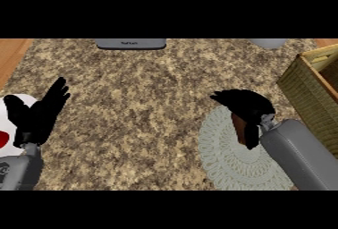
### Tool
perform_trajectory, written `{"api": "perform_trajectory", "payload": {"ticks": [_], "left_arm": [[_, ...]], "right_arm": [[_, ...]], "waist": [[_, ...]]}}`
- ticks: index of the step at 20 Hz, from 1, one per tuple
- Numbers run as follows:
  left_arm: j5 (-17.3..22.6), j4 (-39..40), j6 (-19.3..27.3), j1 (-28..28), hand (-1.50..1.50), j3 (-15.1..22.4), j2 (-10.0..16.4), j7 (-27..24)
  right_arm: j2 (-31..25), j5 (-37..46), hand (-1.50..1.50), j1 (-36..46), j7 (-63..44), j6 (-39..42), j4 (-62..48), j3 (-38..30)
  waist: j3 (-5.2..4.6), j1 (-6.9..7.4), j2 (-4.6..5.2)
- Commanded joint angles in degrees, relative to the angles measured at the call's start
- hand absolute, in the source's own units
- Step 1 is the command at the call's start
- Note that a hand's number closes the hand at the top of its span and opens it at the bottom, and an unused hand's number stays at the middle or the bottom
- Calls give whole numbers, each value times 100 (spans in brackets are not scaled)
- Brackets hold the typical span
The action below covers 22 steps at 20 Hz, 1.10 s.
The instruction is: Pick the sweet potato from the placemat and place it in the basket
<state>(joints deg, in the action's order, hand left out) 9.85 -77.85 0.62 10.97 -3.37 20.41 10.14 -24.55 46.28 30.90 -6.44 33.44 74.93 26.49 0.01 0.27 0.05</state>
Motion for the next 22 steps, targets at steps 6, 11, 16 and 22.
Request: {"api": "perform_trajectory", "payload": {"ticks": [6, 11, 16, 22], "left_arm": [[-335, -168, 165, 238, 0, -65, -284, 363], [-182, -5, -287, 202, 0, -318, -80, 263], [-523, -23, -16, 219, 0, -165, -445, 214], [-552, -241, -24, 119, 0, -212, -519, 372]], "right_arm": [[222, 431, -150, -209, 280, 466, 348, -505], [188, 377, -150, -398, 721, 741, 451, -684], [174, 801, -150, -430, 1313, 400, -97, -793], [200, 1458, -150, -993, 1116, -15, 262, -536]], "waist": [[-2, -30, -9], [-2, -31, -8], [-1, -19, -2], [-2, -39, -9]]}}
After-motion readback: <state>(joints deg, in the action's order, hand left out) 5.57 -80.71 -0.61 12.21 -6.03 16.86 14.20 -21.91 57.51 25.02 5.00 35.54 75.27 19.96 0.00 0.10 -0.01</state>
